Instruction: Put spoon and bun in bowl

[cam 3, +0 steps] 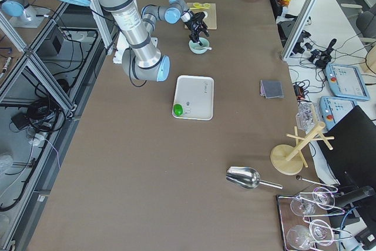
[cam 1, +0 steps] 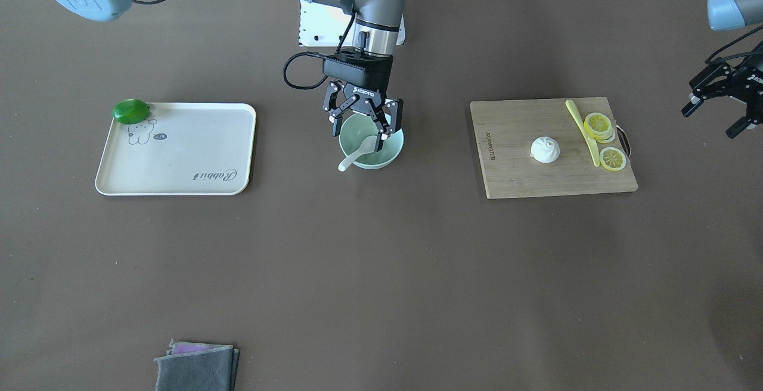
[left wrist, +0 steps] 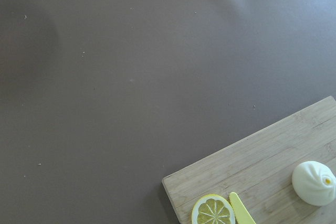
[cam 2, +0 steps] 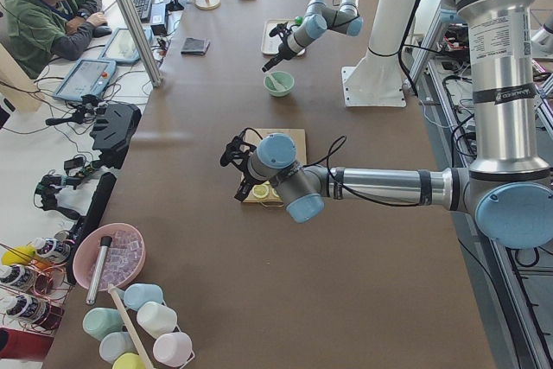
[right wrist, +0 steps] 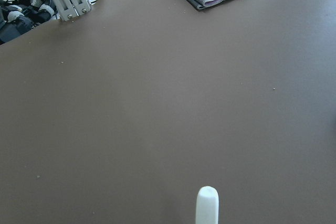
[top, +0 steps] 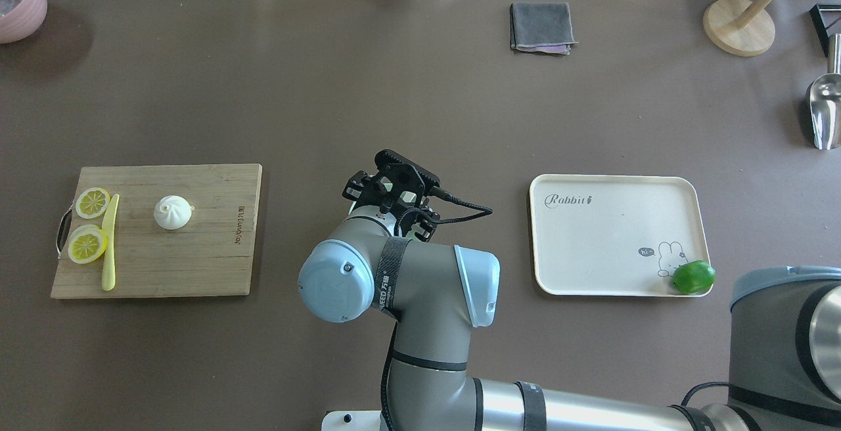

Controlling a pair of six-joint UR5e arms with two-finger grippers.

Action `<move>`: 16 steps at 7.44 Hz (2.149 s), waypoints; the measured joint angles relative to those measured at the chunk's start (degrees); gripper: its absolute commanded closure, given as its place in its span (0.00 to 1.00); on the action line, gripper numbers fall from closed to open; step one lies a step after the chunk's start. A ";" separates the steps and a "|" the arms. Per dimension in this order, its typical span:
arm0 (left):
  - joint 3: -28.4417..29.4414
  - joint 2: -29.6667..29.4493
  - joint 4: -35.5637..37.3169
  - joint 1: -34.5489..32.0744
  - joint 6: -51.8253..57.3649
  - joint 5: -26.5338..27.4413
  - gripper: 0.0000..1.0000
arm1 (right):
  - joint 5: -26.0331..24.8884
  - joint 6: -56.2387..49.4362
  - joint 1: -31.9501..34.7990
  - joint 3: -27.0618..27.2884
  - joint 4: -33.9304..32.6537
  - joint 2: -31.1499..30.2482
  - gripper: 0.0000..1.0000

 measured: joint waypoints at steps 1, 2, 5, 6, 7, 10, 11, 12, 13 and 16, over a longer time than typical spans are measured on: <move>-0.25 -0.01 -0.34 0.65 -1.60 0.09 0.02 | 2.56 -3.57 1.80 2.65 0.04 -1.41 0.01; -0.73 -0.02 -1.74 1.75 -4.89 0.39 0.02 | 6.05 -8.74 4.24 6.86 0.17 -4.11 0.01; -1.62 0.14 -8.11 9.53 -9.03 9.09 0.03 | 21.19 -30.65 15.05 20.25 2.07 -15.33 0.01; -2.18 0.15 -8.96 13.01 -9.24 13.23 0.03 | 26.99 -37.53 18.91 22.52 4.26 -18.57 0.01; -2.85 0.07 -9.28 16.92 -9.71 17.97 0.03 | 32.67 -44.16 22.75 23.56 7.01 -21.62 0.01; -3.45 -0.87 -9.42 27.78 -11.57 30.40 0.03 | 46.10 -61.56 32.65 24.08 17.18 -32.11 0.01; -3.16 -1.65 -9.38 30.56 -11.89 33.05 0.03 | 48.10 -64.89 34.37 23.95 20.01 -34.85 0.01; -2.46 -2.84 -9.31 32.62 -12.43 34.63 0.03 | 49.01 -66.83 35.33 23.86 21.62 -36.52 0.01; -1.49 -3.98 -9.28 34.47 -13.05 36.28 0.05 | 49.32 -67.64 35.71 23.80 22.31 -37.27 0.01; 0.35 -5.57 -9.45 38.20 -13.83 40.26 0.42 | 49.41 -67.87 35.91 23.75 22.69 -37.73 0.01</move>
